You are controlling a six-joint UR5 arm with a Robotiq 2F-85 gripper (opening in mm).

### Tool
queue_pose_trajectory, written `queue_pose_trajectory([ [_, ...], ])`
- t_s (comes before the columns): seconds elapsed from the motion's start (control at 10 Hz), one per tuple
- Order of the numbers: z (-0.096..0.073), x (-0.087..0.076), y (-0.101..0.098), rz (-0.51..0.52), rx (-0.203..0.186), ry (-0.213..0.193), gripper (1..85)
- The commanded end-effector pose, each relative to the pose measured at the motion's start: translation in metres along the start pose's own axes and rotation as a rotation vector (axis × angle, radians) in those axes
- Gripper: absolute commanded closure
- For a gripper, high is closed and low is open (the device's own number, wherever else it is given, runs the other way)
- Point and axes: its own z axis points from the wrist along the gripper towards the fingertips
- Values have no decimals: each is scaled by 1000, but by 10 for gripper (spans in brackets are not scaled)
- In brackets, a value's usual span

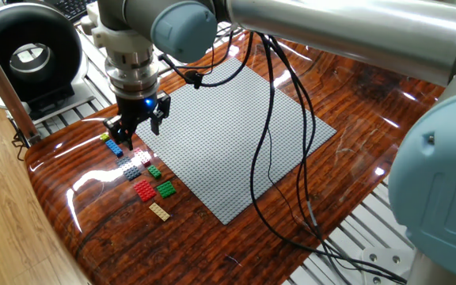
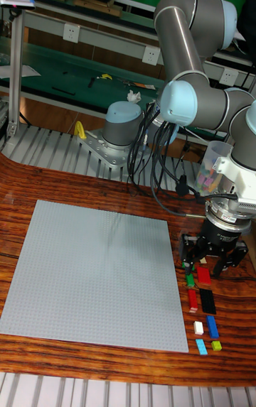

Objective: Build with small Lego blocks

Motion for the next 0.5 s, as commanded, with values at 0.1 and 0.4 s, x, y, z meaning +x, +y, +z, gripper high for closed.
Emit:
queue_pose_trajectory([
  [0.1,15,-5,0,8,-6,0,247],
  [0.4,9,2,-1,0,-3,20,247],
])
